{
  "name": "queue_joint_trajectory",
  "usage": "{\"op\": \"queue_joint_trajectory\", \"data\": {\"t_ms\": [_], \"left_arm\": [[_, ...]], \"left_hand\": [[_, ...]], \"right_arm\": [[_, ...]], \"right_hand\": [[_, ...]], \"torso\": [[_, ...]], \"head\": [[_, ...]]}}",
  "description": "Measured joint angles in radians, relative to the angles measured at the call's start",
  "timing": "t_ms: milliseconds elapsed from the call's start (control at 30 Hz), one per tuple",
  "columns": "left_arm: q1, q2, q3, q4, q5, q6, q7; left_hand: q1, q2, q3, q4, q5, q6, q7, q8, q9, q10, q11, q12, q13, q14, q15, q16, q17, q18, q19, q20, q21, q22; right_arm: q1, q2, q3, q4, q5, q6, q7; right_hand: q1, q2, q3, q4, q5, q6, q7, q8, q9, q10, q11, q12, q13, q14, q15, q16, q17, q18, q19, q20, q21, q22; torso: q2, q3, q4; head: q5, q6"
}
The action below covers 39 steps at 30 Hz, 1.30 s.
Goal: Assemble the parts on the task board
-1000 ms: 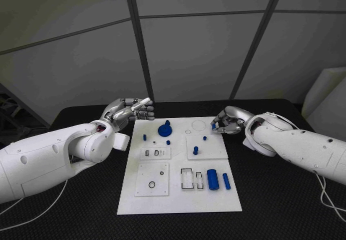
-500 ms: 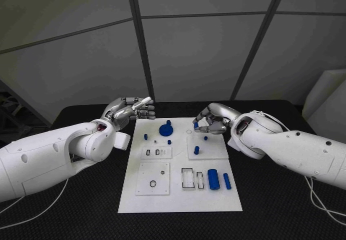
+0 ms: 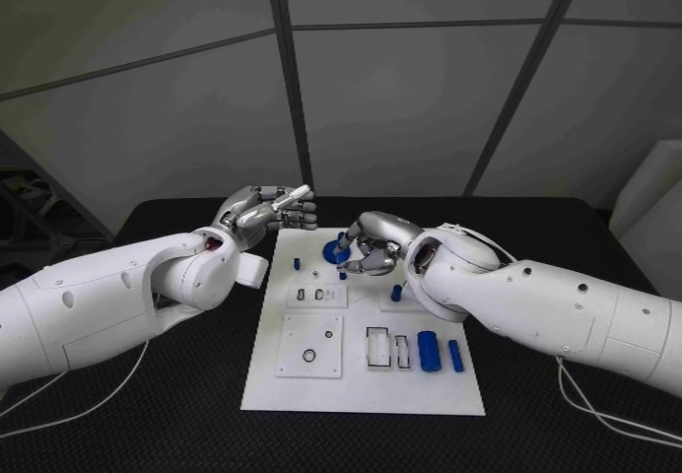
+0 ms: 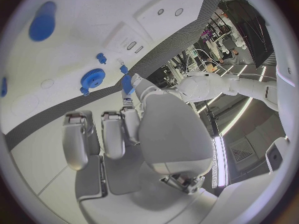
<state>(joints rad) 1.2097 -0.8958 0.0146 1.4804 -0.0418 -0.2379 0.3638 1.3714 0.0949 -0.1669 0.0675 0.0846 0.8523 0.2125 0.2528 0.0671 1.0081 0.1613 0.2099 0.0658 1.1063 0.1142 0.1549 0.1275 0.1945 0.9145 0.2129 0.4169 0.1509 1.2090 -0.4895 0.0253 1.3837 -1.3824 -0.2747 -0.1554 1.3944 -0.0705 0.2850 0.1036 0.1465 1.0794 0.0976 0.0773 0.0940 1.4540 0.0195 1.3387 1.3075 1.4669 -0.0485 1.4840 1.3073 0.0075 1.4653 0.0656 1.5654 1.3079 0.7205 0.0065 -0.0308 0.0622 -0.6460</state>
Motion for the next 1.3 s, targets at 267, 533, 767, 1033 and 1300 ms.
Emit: {"op": "queue_joint_trajectory", "data": {"t_ms": [267,533,767,1033,1300], "left_arm": [[0.000,0.003,0.000,-0.002,0.000,0.001,0.000],[0.000,0.005,0.000,-0.003,0.000,0.001,0.000],[0.000,0.007,0.000,-0.004,0.000,0.001,0.000],[0.000,0.007,0.000,-0.004,0.000,0.001,0.000],[0.000,0.006,0.000,-0.004,0.000,0.001,-0.001]], "left_hand": [[0.000,0.000,0.000,0.000,0.000,0.000,0.000,0.000,0.000,0.000,0.000,0.000,0.000,0.000,0.000,0.000,0.000,0.000,0.000,0.000,0.000,0.000],[0.000,0.000,-0.001,-0.007,0.000,0.000,0.000,-0.004,0.000,0.000,0.000,-0.007,0.000,0.000,0.000,-0.008,0.000,0.000,-0.004,0.004,-0.004,-0.003],[0.000,0.000,-0.001,-0.007,0.000,0.000,0.000,-0.004,0.000,0.000,0.000,-0.007,0.000,0.000,0.000,-0.008,0.000,0.000,-0.004,0.004,-0.004,-0.003],[0.000,0.000,-0.001,-0.007,0.000,0.000,0.000,-0.004,0.000,0.000,0.000,-0.007,0.000,0.000,0.000,-0.008,0.000,0.000,-0.004,0.004,-0.004,-0.003],[0.000,0.000,-0.001,-0.007,0.000,0.000,0.000,-0.004,0.000,0.000,0.000,-0.007,0.000,0.000,0.000,-0.008,0.000,0.000,-0.004,0.004,-0.004,-0.003]], "right_arm": [[-0.027,0.056,-0.026,-0.022,-0.043,0.014,-0.067],[-0.041,0.082,-0.044,-0.039,-0.086,0.017,-0.102],[-0.046,0.091,-0.047,-0.043,-0.112,0.019,-0.118],[-0.047,0.091,-0.047,-0.042,-0.126,0.025,-0.123],[-0.049,0.094,-0.047,-0.039,-0.131,0.032,-0.123]], "right_hand": [[-0.001,0.001,0.004,-0.004,0.018,0.003,0.003,-0.004,-0.001,0.000,0.000,-0.003,0.000,0.000,0.000,0.000,0.000,0.000,0.000,0.000,0.000,0.000],[-0.001,0.001,0.006,-0.007,0.025,0.004,0.002,-0.008,0.000,0.000,0.000,-0.005,0.000,0.000,0.000,0.000,0.000,0.000,0.000,0.000,0.000,0.000],[-0.001,0.001,0.006,-0.007,0.030,0.005,0.001,-0.009,0.000,0.000,0.000,-0.005,0.000,0.000,0.000,0.000,0.000,0.000,0.000,0.000,0.000,0.000],[-0.007,-0.004,0.006,-0.007,0.030,0.004,0.001,-0.012,0.000,0.000,0.000,-0.005,0.000,0.000,0.000,0.000,0.001,0.000,0.000,0.000,0.000,0.000],[-0.011,-0.001,0.006,-0.007,0.030,0.004,0.001,-0.015,0.000,0.000,0.000,-0.005,0.000,0.000,0.000,0.000,0.001,0.000,0.000,0.000,0.000,0.000]], "torso": [[0.001,0.0012,0.0000],[0.001,0.0021,-0.0012],[0.001,0.0023,-0.0012],[0.001,0.0021,-0.0015],[0.000,0.0015,-0.0015]], "head": [[0.011,-0.010],[0.022,-0.017],[0.026,-0.023],[0.028,-0.027],[0.028,-0.029]]}}
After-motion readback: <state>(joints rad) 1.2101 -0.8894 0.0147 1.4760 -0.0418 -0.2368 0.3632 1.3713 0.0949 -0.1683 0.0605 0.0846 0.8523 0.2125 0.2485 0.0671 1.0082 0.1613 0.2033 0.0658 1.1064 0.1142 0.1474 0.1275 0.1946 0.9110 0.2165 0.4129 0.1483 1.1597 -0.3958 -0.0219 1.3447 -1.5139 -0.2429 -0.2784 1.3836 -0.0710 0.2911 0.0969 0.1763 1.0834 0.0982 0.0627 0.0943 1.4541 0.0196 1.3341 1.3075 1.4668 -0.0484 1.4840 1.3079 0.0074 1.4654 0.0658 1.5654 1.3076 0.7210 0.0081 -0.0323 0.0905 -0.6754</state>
